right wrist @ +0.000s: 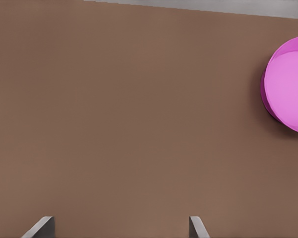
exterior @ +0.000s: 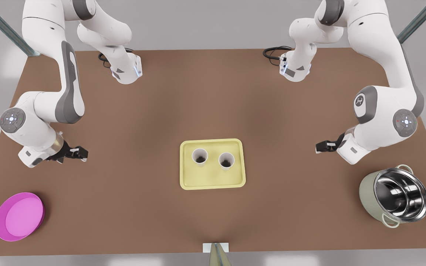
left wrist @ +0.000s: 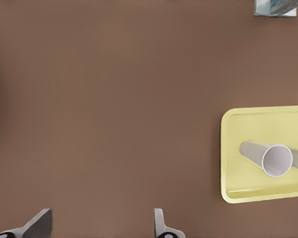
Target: Use the left arm to pick up the white IKEA cup from the tray and place it on the middle-left position; use the right arm to pick up the white IKEA cup from the tray and place it on the middle-right position
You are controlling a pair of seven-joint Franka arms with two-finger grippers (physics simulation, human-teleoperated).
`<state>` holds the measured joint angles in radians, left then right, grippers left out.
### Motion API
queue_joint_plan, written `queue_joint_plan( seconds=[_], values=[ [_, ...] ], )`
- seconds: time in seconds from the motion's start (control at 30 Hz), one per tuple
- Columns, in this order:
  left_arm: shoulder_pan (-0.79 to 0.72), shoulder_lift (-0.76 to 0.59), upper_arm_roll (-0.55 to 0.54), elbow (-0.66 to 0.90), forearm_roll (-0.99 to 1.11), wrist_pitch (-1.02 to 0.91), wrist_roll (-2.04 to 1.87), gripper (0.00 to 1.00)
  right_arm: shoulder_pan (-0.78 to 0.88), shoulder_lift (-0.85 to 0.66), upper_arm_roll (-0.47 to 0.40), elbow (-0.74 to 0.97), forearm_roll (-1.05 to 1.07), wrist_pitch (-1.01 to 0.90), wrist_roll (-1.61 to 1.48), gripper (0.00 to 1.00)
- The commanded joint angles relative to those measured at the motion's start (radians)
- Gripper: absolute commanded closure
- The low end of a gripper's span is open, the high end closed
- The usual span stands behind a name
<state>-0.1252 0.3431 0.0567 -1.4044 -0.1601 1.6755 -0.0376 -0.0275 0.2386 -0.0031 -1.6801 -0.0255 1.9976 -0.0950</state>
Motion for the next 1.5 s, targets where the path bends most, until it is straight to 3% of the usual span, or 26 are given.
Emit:
queue_joint_plan(
  seconds=[0.0, 0.1, 0.2, 0.27, 0.3, 0.33, 0.43, 0.6, 0.7, 0.93, 1.47],
  values=[
    [-0.002, -0.003, 0.002, -0.002, 0.004, 0.087, 0.036, 0.0, 0.001, -0.001, 0.0, 0.0, 0.001, 0.104, -0.072, 0.0],
    [-0.108, 0.033, -0.003, 0.016, 0.096, 0.098, 0.025, 0.0, 0.078, 0.021, 0.005, 0.002, -0.002, 0.104, -0.072, 0.0],
    [-0.307, 0.076, -0.003, 0.031, 0.18, 0.101, -0.341, 0.0, 0.248, 0.048, 0.005, 0.011, 0.001, 0.099, -0.04, 0.0],
    [-0.378, 0.195, -0.003, 0.143, 0.171, 0.141, -0.635, 0.0, 0.313, 0.064, 0.005, 0.025, -0.001, 0.098, 0.054, 0.0],
    [-0.398, 0.254, -0.011, 0.185, 0.157, 0.196, -0.716, 0.0, 0.313, 0.064, 0.078, 0.025, 0.027, 0.082, 0.073, 0.0],
    [-0.398, 0.269, -0.015, 0.18, 0.142, 0.201, -0.713, 0.0, 0.314, 0.07, 0.087, 0.026, 0.024, 0.082, 0.087, 0.0],
    [-0.451, 0.346, -0.025, 0.183, 0.146, 0.323, -0.841, 0.0, 0.394, 0.211, 0.121, 0.241, 0.016, -0.062, 0.199, 0.0],
    [-0.479, 0.459, -0.029, 0.243, 0.155, 0.486, -0.913, 0.0, 0.465, 0.326, 0.121, 0.398, 0.016, -0.069, 0.299, 0.0],
    [-0.514, 0.459, -0.029, 0.205, 0.159, 0.483, -0.91, 0.0, 0.501, 0.404, 0.121, 0.508, 0.016, -0.109, 0.35, 0.0],
    [-0.501, 0.395, -0.023, 0.042, 0.154, 0.5, -0.848, 0.0, 0.52, 0.472, 0.12, 0.488, -0.028, -0.089, 0.367, 0.0],
    [-0.516, 0.412, -0.023, -0.021, 0.16, 0.518, -0.844, 0.0, 0.543, 0.584, 0.121, 0.471, -0.027, -0.026, 0.36, 0.0]
  ],
)
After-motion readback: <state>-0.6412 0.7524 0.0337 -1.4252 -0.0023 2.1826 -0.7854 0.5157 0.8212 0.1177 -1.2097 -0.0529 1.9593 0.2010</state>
